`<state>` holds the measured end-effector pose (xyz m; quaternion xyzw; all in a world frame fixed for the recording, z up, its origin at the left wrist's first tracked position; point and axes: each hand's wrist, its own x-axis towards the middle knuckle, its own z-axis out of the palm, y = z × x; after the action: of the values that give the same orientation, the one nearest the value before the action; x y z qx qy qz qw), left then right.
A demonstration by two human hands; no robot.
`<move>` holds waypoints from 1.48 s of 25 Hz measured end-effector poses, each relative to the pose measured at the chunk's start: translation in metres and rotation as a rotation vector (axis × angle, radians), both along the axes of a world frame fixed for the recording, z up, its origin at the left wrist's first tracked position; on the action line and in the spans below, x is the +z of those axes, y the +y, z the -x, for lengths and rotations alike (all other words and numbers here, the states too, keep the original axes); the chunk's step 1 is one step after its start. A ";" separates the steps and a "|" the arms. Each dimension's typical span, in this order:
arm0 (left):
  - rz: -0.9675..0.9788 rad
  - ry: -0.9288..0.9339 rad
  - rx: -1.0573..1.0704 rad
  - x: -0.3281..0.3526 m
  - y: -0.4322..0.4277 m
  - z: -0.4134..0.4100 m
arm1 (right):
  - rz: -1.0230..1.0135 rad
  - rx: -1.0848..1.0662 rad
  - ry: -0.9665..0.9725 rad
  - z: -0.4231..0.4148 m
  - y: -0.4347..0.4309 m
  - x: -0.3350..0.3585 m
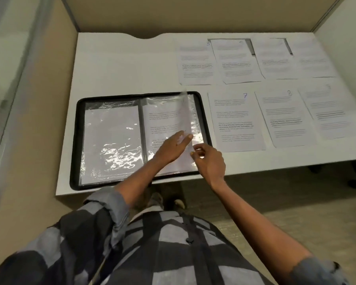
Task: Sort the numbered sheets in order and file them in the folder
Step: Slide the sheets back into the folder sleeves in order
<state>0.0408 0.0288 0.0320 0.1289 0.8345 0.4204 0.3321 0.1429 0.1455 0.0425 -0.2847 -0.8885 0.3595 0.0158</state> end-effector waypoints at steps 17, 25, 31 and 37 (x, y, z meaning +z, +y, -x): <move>0.350 0.502 0.442 0.036 -0.205 0.006 | -0.083 0.715 -0.128 0.034 -0.055 -0.034; 0.646 0.469 0.227 -0.052 -0.234 0.006 | -0.306 0.697 -0.278 0.046 -0.026 -0.072; 0.539 0.398 0.060 -0.077 -0.200 0.004 | -0.318 0.569 -0.257 0.066 -0.016 -0.073; 0.381 0.528 -0.029 -0.056 -0.119 0.045 | -0.308 0.460 -0.118 0.103 0.018 -0.059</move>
<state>-0.0045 -0.0898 -0.0244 0.1809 0.9535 0.2042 0.1283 0.0398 0.1637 -0.0166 -0.0904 -0.9733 0.1973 -0.0746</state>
